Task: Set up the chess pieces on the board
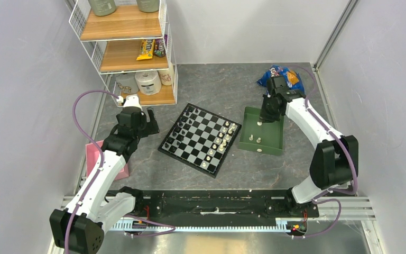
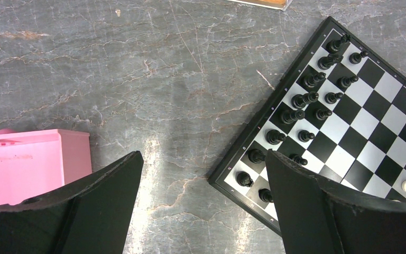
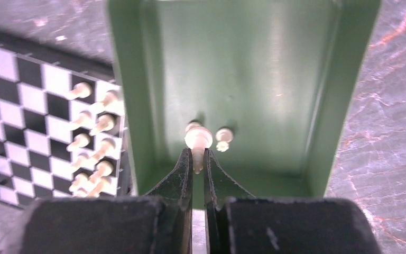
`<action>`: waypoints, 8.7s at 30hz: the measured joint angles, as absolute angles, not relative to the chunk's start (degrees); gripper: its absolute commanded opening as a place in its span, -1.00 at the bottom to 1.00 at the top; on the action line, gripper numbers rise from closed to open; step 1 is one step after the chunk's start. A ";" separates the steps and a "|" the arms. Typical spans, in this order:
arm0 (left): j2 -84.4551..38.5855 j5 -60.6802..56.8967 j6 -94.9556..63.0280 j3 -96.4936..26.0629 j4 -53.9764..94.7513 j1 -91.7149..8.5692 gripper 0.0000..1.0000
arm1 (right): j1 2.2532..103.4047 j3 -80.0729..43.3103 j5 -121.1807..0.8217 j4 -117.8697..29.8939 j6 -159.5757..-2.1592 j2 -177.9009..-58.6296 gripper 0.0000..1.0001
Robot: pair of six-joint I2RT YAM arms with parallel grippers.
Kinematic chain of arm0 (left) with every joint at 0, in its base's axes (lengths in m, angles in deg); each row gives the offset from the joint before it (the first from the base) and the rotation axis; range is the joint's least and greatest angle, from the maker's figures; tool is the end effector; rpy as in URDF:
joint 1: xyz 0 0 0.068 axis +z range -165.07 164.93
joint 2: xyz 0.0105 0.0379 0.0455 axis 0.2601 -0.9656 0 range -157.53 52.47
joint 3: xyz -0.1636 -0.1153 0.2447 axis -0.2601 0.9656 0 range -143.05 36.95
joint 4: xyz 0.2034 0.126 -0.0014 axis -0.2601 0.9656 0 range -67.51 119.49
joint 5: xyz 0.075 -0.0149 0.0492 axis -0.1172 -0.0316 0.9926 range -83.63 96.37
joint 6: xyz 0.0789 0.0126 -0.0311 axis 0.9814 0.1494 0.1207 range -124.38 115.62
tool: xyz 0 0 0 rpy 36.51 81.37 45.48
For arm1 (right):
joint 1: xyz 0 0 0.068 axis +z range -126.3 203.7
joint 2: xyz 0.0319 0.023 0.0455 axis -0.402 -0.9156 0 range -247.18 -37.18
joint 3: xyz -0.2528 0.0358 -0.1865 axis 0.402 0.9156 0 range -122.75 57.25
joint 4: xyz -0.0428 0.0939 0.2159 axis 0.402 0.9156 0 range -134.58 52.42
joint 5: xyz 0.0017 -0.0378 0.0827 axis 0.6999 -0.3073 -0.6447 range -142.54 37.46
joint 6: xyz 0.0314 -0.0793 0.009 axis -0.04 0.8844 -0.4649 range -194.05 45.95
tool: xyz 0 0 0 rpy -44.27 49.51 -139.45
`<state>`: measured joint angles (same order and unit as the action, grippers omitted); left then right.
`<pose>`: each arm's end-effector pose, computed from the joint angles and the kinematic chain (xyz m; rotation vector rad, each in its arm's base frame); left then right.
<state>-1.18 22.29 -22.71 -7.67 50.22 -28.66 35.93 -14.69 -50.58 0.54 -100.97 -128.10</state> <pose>0.1822 -0.0227 0.2988 -0.2427 2.1705 -0.0073 0.3122 0.0649 0.2723 0.3556 2.6761 0.1645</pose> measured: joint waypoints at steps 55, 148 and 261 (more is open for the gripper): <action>-1.33 22.25 -22.71 -7.67 50.22 -28.66 0.87 | 72.52 -19.21 -48.27 1.26 -104.44 -141.30 -0.96; -6.60 28.70 -22.73 -3.60 49.47 -28.66 0.82 | 42.07 -17.09 -53.77 5.24 -96.42 -142.33 -0.88; -0.61 23.82 -22.80 -4.67 53.63 -28.66 0.81 | 79.36 -16.37 -48.88 1.52 -102.13 -137.39 -1.00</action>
